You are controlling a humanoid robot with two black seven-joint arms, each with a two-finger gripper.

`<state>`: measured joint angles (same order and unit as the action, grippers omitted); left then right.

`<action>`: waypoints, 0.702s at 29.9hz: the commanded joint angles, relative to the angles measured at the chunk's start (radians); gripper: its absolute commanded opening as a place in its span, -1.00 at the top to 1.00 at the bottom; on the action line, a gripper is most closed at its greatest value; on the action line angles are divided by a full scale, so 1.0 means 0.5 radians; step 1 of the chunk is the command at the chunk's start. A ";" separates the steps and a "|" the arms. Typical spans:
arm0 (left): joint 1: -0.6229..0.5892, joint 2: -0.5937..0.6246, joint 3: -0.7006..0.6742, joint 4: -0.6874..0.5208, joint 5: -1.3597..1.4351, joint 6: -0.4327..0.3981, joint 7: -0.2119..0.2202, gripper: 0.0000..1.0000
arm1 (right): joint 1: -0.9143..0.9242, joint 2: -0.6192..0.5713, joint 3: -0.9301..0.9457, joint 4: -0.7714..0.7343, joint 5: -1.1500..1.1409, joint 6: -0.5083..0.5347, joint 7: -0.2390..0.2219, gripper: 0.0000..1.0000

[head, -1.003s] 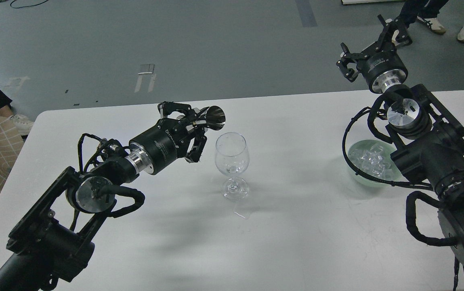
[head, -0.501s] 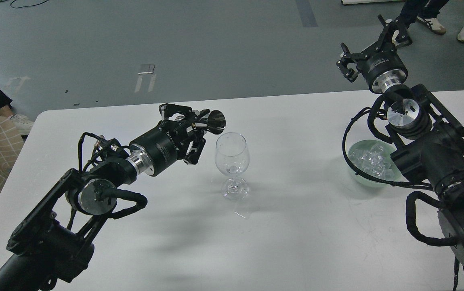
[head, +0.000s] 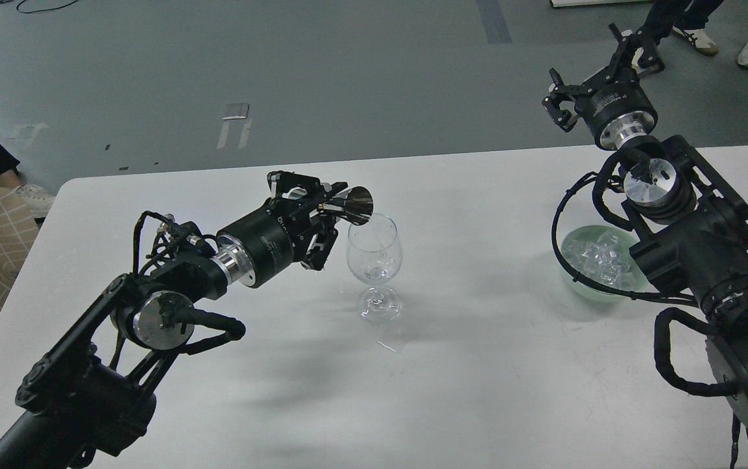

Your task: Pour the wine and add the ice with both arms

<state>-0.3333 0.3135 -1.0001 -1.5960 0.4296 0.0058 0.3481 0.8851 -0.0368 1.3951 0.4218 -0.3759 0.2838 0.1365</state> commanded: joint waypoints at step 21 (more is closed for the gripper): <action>-0.042 0.026 0.018 -0.008 0.196 -0.015 0.031 1.00 | 0.000 0.000 -0.001 0.009 0.000 0.000 0.000 -1.00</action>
<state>-0.3470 0.3250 -0.9911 -1.5976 0.5261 -0.0003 0.3576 0.8847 -0.0368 1.3943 0.4260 -0.3758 0.2838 0.1365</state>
